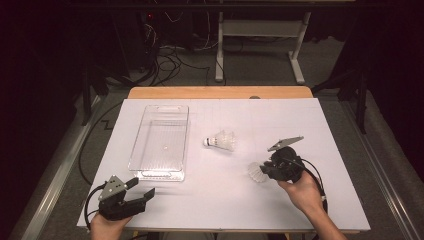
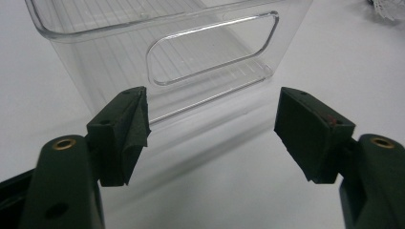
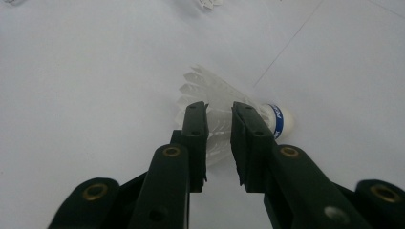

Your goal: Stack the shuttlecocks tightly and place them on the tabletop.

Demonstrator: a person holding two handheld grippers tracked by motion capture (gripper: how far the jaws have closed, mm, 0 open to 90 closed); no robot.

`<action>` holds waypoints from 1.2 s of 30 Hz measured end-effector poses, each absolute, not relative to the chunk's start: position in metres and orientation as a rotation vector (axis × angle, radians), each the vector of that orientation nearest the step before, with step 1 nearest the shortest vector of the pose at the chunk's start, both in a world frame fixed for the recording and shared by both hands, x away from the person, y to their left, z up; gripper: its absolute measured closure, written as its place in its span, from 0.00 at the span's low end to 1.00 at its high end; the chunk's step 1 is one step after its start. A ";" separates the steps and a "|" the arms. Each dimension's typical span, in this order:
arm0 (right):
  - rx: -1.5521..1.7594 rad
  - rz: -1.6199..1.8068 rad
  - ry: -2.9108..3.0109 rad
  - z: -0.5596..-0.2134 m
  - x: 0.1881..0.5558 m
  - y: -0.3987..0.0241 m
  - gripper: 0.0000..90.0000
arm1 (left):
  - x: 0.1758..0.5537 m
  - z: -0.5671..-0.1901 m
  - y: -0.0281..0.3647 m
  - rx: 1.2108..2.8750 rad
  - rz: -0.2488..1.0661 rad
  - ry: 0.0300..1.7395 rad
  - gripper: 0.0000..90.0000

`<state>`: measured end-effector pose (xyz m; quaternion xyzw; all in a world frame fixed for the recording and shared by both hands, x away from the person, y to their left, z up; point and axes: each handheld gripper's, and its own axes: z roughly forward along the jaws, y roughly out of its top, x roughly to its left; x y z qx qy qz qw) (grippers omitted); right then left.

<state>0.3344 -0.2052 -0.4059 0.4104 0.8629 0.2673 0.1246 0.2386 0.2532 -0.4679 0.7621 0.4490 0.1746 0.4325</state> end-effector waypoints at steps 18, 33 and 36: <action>1.176 0.743 2.489 -0.400 0.333 -0.206 1.00 | 0.239 -0.468 0.253 1.899 0.436 1.120 0.32; 1.149 0.767 2.486 -0.391 0.333 -0.203 1.00 | 0.239 -0.468 0.253 1.901 0.436 1.117 0.32; 1.139 0.785 2.498 -0.390 0.333 -0.198 1.00 | 0.239 -0.468 0.253 1.903 0.435 1.116 0.32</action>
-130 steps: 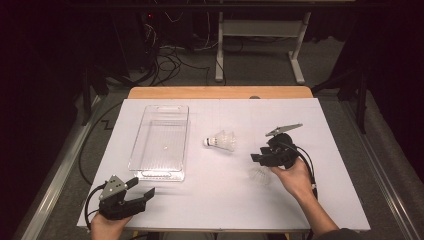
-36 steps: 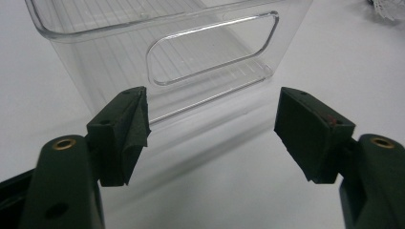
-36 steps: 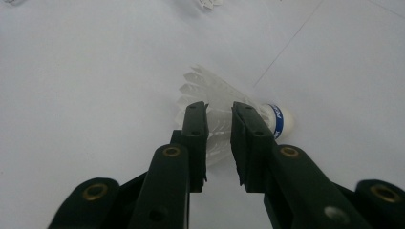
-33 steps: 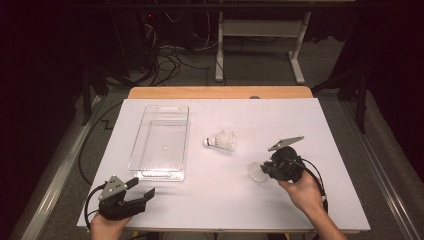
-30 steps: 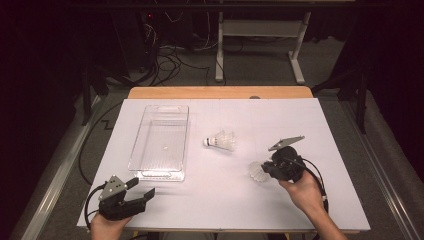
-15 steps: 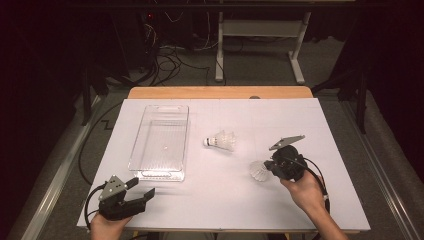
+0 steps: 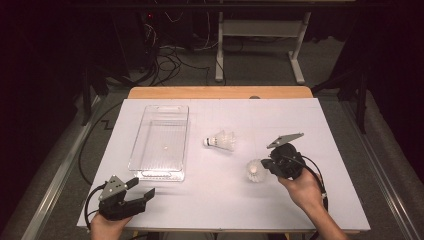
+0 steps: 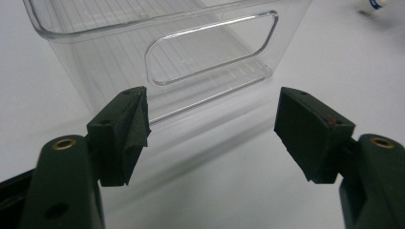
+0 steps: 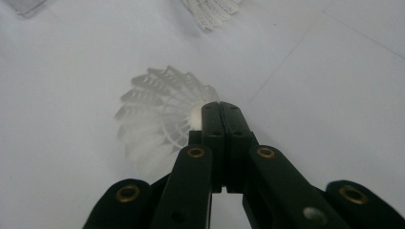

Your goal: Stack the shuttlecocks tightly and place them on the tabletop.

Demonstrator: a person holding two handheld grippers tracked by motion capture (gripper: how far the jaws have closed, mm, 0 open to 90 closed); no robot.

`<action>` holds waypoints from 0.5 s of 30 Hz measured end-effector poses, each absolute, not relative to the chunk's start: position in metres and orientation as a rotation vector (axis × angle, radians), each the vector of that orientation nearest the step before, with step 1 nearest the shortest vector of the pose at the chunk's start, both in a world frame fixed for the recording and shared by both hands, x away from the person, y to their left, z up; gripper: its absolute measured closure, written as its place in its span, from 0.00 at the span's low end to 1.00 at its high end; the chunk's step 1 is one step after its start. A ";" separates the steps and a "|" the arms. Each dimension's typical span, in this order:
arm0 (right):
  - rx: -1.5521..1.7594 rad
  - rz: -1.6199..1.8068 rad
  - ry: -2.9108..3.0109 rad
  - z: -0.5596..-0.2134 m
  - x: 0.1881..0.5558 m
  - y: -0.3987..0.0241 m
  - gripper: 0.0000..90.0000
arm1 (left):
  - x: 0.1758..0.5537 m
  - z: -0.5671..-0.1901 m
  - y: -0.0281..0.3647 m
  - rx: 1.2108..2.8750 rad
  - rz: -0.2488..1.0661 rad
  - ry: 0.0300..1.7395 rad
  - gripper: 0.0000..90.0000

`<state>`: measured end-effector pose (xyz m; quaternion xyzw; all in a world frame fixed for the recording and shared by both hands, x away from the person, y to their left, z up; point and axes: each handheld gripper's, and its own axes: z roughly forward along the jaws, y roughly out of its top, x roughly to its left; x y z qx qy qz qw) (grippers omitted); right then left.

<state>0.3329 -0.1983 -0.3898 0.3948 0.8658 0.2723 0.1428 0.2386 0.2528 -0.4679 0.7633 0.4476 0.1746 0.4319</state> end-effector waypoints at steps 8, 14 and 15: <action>1.095 0.808 2.536 -0.387 0.334 -0.182 1.00 | 0.238 -0.468 0.253 1.903 0.434 1.113 0.32; 1.065 0.827 2.563 -0.386 0.335 -0.170 1.00 | 0.238 -0.467 0.253 1.900 0.437 1.112 0.32; 1.063 0.828 2.569 -0.386 0.335 -0.168 1.00 | 0.238 -0.467 0.253 1.897 0.436 1.114 0.32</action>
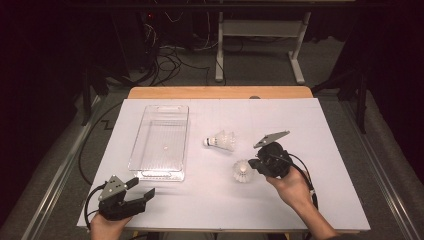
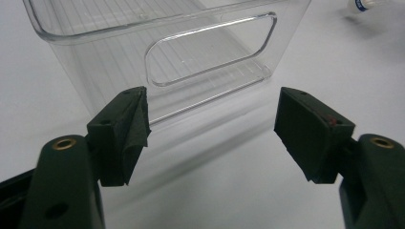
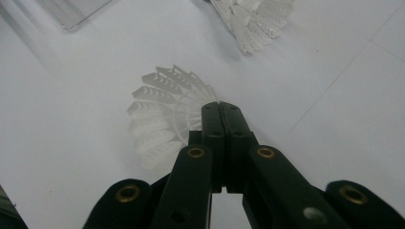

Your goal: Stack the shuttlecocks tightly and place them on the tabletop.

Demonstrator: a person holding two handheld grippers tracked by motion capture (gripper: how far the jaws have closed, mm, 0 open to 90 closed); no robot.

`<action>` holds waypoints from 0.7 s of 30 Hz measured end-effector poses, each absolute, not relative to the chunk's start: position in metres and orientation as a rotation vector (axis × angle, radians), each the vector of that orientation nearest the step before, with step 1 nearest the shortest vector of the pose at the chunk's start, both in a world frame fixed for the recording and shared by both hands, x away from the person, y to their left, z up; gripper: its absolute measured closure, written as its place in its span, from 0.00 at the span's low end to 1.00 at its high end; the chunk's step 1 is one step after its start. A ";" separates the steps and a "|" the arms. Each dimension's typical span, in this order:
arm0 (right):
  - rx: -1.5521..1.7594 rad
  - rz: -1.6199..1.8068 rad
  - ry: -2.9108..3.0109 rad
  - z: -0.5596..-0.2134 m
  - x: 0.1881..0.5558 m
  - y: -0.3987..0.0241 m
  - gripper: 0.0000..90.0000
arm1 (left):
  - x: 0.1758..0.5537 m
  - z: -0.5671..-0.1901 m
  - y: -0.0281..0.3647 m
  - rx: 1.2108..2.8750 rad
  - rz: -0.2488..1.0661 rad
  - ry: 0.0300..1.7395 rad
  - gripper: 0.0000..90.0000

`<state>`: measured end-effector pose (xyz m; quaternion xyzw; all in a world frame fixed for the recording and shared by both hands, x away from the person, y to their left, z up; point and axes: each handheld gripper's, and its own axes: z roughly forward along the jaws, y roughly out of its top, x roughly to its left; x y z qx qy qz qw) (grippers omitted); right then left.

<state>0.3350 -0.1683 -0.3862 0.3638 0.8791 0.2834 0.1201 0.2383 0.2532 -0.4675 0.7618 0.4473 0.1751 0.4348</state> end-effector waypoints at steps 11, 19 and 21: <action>1.035 0.865 2.601 -0.389 0.337 -0.155 1.00 | 0.238 -0.467 0.254 1.897 0.432 1.114 0.32; 1.058 0.873 2.608 -0.392 0.340 -0.154 1.00 | 0.238 -0.467 0.254 1.893 0.434 1.114 0.32; 1.058 0.866 2.612 -0.393 0.341 -0.155 1.00 | 0.238 -0.467 0.254 1.893 0.434 1.113 0.32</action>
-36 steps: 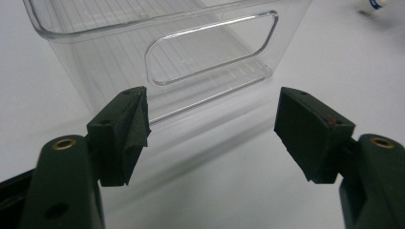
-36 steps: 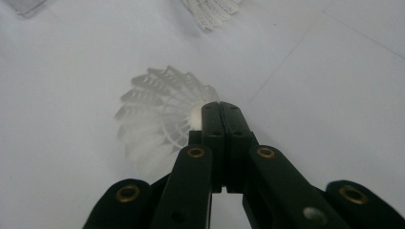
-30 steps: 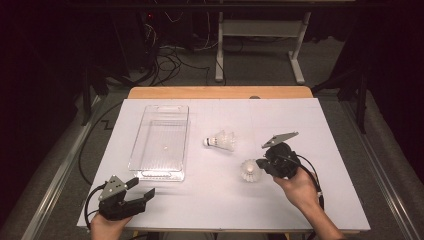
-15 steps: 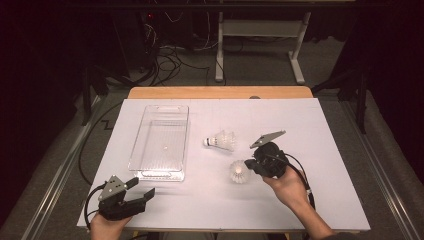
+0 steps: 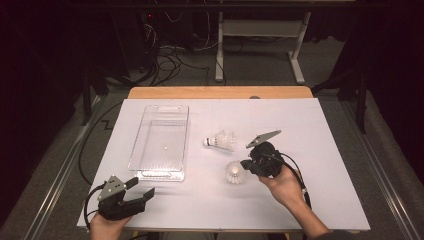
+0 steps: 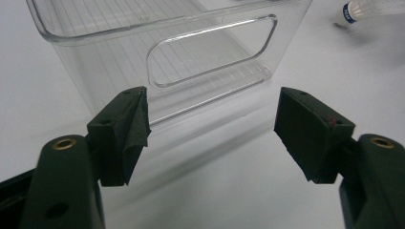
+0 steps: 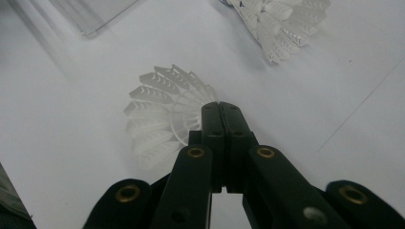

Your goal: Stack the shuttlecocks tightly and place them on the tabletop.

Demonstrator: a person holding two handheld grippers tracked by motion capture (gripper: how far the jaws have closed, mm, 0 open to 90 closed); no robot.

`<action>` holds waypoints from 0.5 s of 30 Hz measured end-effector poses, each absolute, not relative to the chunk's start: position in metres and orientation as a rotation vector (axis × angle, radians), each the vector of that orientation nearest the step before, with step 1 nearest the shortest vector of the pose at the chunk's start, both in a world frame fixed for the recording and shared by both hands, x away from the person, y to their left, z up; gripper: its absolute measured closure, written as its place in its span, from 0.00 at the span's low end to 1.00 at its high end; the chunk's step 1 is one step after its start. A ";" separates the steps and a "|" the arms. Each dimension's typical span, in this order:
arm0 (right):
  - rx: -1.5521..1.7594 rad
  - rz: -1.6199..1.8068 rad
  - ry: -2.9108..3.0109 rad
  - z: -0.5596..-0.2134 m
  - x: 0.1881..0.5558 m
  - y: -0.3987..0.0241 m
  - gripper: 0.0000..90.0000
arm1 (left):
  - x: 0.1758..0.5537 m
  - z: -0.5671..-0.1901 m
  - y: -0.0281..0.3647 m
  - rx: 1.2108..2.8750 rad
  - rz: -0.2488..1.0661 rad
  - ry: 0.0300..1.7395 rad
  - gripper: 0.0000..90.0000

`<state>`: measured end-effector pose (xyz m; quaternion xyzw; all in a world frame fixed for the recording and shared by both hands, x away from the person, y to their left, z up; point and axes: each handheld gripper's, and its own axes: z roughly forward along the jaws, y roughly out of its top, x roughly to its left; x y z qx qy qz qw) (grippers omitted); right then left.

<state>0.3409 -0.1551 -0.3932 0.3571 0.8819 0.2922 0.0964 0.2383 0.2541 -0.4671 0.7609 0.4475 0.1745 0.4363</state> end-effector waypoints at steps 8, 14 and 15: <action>1.095 0.869 2.598 -0.396 0.343 -0.163 1.00 | 0.238 -0.467 0.254 1.896 0.430 1.114 0.32; 1.119 0.862 2.583 -0.400 0.345 -0.171 1.00 | 0.238 -0.467 0.254 1.896 0.432 1.115 0.32; 1.126 0.862 2.579 -0.400 0.345 -0.172 1.00 | 0.238 -0.468 0.254 1.895 0.433 1.115 0.32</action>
